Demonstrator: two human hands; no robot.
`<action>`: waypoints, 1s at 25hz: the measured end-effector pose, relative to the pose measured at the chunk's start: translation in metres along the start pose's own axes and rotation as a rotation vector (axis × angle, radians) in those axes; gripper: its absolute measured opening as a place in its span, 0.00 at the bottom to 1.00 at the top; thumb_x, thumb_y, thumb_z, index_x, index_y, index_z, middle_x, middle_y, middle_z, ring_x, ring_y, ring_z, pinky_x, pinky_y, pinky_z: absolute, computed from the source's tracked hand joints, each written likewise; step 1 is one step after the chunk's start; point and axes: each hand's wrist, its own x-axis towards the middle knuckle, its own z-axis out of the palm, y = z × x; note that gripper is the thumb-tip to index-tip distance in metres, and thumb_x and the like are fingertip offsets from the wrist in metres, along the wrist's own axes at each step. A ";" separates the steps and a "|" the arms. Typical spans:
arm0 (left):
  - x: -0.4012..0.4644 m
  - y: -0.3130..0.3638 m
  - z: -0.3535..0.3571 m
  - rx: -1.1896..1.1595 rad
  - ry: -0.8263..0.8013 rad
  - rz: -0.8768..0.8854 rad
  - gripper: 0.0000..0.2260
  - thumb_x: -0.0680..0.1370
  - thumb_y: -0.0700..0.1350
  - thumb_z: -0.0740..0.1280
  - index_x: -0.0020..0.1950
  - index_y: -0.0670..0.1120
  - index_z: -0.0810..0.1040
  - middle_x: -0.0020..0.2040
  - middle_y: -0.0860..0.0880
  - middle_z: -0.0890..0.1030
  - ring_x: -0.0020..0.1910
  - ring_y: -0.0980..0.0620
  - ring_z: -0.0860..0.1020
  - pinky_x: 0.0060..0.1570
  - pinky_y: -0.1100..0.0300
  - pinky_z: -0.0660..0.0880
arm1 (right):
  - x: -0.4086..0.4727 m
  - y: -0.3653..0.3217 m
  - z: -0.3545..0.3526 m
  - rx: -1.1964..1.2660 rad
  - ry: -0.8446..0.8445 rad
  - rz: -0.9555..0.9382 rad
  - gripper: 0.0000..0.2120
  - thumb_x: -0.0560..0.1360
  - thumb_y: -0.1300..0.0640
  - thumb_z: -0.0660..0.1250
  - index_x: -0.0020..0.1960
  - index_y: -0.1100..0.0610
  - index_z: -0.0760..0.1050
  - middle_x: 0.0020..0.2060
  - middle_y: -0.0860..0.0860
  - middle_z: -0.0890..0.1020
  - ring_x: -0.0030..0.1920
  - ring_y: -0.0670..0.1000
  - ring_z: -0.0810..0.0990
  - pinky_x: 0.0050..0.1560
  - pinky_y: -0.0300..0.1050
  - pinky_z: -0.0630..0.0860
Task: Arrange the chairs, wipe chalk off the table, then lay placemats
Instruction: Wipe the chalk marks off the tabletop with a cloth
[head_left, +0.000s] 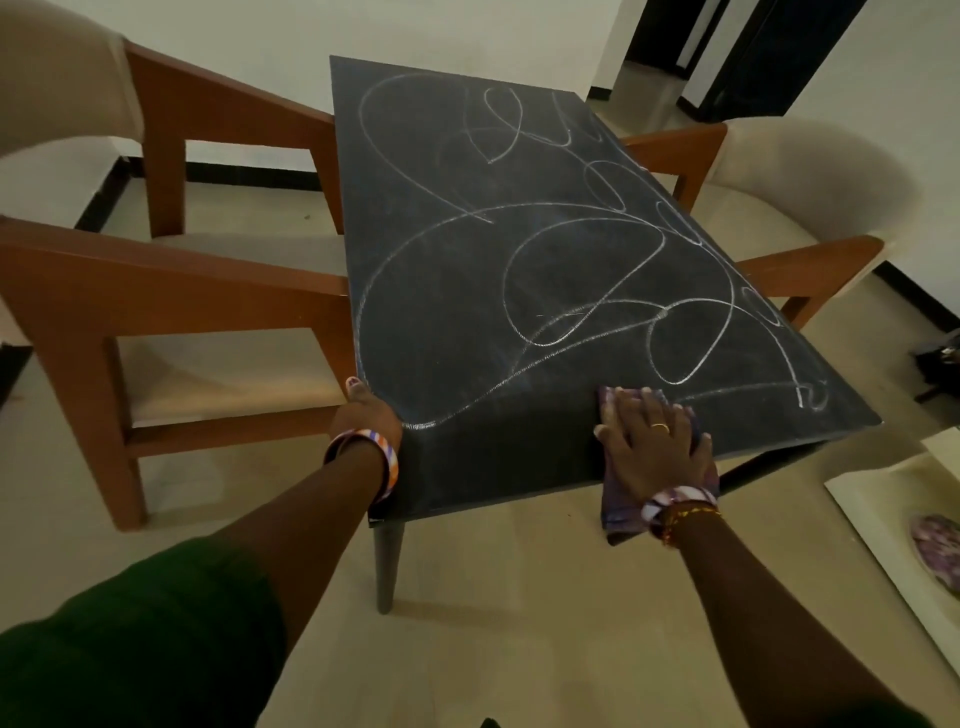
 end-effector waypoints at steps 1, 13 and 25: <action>0.001 0.000 0.001 -0.006 0.000 -0.003 0.25 0.82 0.56 0.43 0.33 0.43 0.65 0.30 0.47 0.66 0.28 0.52 0.65 0.30 0.61 0.62 | -0.002 -0.013 0.003 0.045 0.038 -0.004 0.30 0.78 0.39 0.52 0.76 0.45 0.47 0.77 0.51 0.48 0.75 0.59 0.44 0.70 0.69 0.48; 0.004 0.000 0.002 -0.017 0.006 -0.024 0.25 0.82 0.57 0.44 0.35 0.43 0.67 0.30 0.47 0.67 0.28 0.52 0.66 0.33 0.60 0.67 | 0.007 -0.066 0.008 0.037 0.036 -0.275 0.26 0.78 0.40 0.51 0.75 0.39 0.49 0.77 0.46 0.50 0.76 0.55 0.44 0.71 0.66 0.47; -0.001 0.002 0.003 0.022 0.016 -0.019 0.26 0.82 0.55 0.43 0.33 0.42 0.66 0.31 0.45 0.68 0.30 0.52 0.67 0.31 0.59 0.61 | -0.011 -0.143 0.014 0.043 0.023 -0.450 0.24 0.79 0.41 0.50 0.74 0.39 0.52 0.76 0.47 0.51 0.75 0.57 0.45 0.70 0.65 0.43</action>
